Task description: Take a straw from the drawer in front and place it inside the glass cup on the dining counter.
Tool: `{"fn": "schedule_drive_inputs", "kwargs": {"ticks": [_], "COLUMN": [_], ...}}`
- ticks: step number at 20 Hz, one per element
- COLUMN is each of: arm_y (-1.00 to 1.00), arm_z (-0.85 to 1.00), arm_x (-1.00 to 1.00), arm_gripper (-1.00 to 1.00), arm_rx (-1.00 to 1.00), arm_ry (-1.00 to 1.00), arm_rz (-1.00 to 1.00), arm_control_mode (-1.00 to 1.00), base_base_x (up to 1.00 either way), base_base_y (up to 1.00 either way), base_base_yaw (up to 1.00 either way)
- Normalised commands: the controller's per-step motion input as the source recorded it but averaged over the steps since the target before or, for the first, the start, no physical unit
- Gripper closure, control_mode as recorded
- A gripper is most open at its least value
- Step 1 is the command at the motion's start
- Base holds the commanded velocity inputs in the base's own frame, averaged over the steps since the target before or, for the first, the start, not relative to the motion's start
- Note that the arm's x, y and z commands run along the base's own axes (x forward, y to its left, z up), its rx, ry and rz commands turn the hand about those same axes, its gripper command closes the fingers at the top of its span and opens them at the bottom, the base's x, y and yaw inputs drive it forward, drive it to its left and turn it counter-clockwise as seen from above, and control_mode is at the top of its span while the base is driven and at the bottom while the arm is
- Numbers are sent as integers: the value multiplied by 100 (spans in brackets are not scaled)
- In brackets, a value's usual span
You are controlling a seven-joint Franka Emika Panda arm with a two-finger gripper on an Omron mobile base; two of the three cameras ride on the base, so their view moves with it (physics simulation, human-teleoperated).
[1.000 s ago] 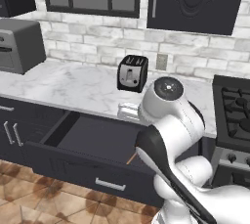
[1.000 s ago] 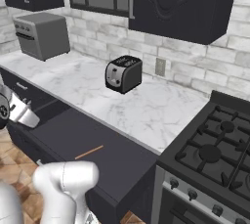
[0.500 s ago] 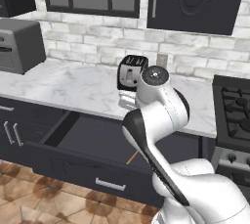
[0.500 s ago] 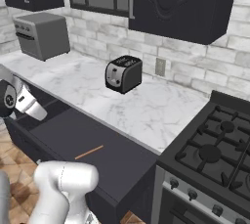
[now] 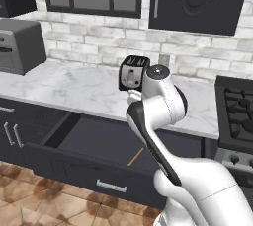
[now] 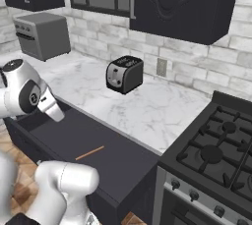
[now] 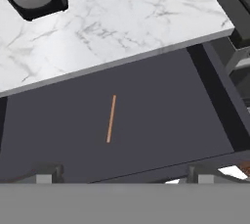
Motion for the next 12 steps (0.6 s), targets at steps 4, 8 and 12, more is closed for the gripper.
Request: {"fn": "schedule_drive_inputs", "kwargs": {"ticks": [4,8,12], "arm_y": [-10,-1,0], "arm_z": [-53,-55,-51], "arm_x": [44,47,42], "arm_gripper": [-100,-100,-100], "arm_rx": [10,7,2], "arm_ry": [12,9,3], "arm_rz": [-8,-7,-7], "arm_control_mode": [-100,-100,-100], "base_base_x": [0,0,0], "base_base_y": [0,0,0], "base_base_yaw": [0,0,0]}}
